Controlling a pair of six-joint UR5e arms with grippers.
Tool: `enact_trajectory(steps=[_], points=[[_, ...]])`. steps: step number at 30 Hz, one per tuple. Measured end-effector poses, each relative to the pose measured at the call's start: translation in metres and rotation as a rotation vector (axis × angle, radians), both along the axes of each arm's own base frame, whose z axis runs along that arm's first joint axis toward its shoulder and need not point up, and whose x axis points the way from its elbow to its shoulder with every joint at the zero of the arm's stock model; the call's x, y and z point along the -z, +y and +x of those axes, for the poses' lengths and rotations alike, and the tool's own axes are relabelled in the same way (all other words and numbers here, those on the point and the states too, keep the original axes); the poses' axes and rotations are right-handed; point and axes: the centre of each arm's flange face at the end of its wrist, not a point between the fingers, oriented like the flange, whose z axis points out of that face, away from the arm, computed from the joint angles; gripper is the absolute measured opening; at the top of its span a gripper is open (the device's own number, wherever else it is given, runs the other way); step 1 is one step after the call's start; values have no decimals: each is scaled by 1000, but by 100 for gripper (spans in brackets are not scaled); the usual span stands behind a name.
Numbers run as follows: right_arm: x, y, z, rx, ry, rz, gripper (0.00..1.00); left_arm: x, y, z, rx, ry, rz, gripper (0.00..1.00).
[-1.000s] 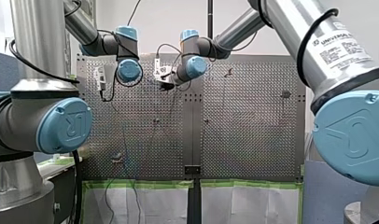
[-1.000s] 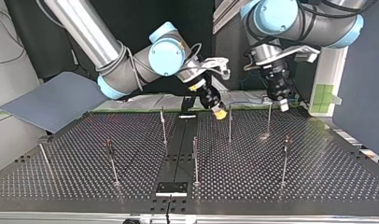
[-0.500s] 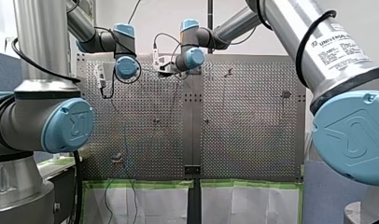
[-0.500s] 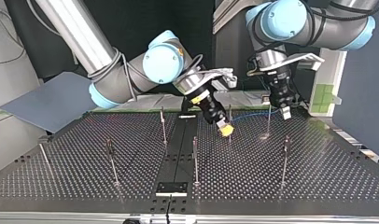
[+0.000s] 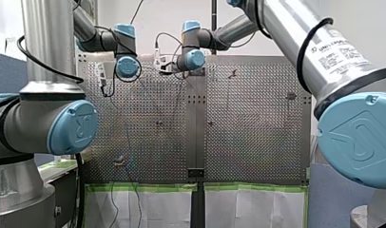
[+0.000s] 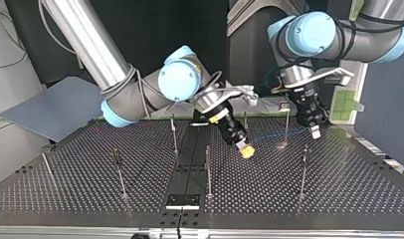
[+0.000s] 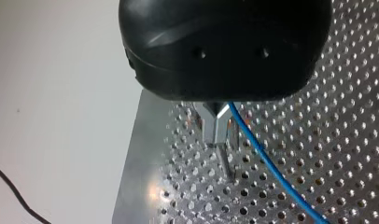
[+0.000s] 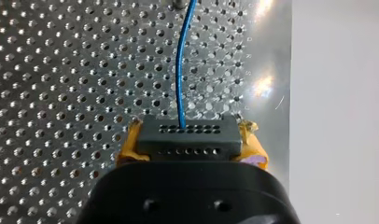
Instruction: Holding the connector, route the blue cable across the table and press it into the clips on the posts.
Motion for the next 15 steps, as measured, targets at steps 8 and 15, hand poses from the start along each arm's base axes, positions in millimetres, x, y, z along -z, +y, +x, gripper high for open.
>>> enact_trajectory(steps=[8, 15], points=[[-9, -8, 12, 0, -28, -24, 0, 9, 9, 19, 20, 2, -5, 0], [-16, -16, 20, 7, -47, -47, 0, 7, 21, 27, 2, -14, 3, 0]])
